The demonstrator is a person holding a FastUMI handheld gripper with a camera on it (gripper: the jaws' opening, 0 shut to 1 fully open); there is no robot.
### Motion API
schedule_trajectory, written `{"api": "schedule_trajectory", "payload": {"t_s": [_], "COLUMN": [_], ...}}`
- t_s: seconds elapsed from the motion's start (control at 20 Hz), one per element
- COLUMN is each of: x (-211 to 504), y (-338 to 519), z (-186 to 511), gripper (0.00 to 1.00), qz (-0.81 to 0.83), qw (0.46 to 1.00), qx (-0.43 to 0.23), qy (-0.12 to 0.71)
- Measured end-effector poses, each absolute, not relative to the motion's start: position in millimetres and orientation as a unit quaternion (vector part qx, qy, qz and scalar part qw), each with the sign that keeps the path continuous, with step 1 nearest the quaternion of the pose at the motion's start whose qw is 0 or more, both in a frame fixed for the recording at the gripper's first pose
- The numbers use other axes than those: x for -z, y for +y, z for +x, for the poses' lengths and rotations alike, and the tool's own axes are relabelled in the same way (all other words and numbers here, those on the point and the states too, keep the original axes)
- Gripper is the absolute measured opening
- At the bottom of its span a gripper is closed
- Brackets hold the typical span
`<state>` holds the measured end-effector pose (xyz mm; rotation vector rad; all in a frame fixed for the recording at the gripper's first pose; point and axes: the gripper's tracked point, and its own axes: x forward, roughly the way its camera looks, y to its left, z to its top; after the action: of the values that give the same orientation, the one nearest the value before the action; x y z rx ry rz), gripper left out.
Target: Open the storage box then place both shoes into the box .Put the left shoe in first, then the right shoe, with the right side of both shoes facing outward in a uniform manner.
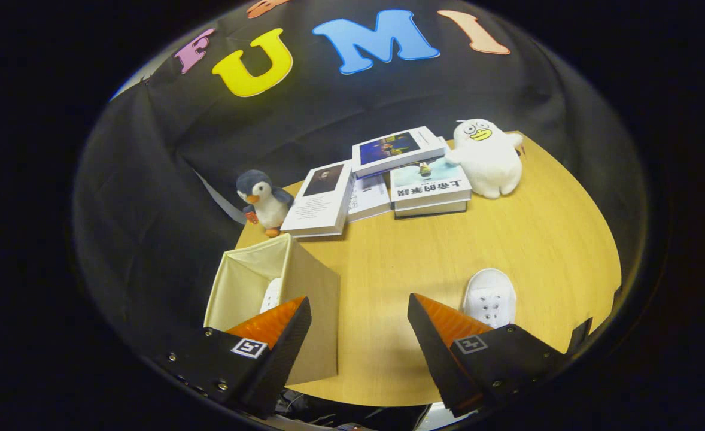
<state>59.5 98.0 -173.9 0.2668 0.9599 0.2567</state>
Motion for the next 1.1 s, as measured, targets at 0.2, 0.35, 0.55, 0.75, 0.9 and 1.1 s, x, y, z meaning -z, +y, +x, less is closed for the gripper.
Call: {"api": "schedule_trajectory", "payload": {"t_s": [0.2, 0.35, 0.55, 0.75, 0.9, 1.1], "x": [193, 207, 228, 251, 269, 290], "y": [50, 27, -4, -29, -43, -63], "z": [58, 55, 48, 37, 28, 17], "gripper": [0.98, 0.98, 0.98, 0.98, 0.98, 0.98], "qz": [0.106, 0.104, 0.089, 0.082, 0.084, 0.072], "qw": [0.871, 0.867, 0.861, 0.849, 0.838, 0.825], "qx": [-0.084, -0.066, -0.045, -0.028, -0.016, 0.004], "qy": [0.472, 0.482, 0.499, 0.522, 0.539, 0.561]}}
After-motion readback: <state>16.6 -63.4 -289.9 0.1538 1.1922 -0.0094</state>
